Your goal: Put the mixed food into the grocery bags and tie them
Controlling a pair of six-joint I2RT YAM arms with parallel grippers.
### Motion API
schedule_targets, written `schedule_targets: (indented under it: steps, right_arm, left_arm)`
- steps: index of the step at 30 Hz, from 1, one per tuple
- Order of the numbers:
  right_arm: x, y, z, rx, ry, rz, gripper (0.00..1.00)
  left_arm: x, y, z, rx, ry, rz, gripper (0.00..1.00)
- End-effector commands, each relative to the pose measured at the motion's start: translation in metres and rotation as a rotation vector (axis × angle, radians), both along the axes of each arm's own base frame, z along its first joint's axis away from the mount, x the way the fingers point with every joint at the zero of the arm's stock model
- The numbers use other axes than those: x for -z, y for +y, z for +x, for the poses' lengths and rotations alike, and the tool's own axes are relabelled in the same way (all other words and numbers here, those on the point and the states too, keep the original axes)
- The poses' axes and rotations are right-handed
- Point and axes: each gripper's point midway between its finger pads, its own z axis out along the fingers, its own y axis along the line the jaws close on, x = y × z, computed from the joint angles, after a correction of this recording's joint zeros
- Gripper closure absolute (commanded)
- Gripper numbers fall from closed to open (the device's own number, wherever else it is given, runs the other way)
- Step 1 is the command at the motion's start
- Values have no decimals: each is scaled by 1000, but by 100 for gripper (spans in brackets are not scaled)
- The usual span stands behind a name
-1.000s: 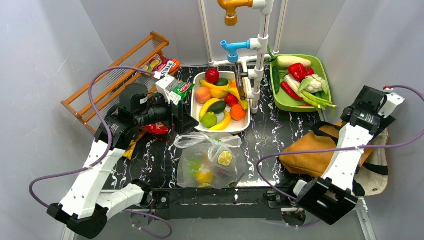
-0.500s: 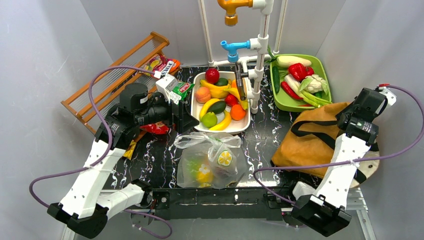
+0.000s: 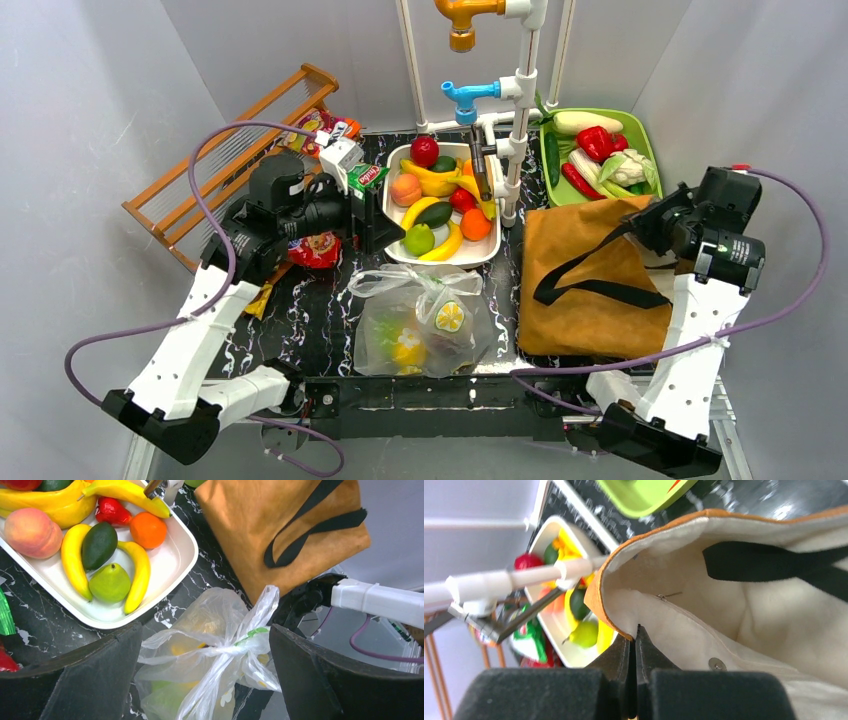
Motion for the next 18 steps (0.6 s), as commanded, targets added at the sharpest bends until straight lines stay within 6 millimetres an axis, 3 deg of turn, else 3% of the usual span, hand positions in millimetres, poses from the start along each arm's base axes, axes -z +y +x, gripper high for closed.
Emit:
schedule_targets:
  steps: [1,5,12,18]
  right_arm:
    - [-12,49,4,-149,-3,152,99]
    - [-9,73,16,-224,3,156,99]
    - [-20,119,44,-415,-18,218,99]
    - [-32,180,46,-654,-40,275,99]
  left_arm:
    - [-19,-10,6,10,-22,-66,2]
    - [-20,-17,16,-6,-4,-92,2]
    - [-20,-27,32,-25,11,-128,2]
    - [-22,-32,44,-40,2,-145,2]
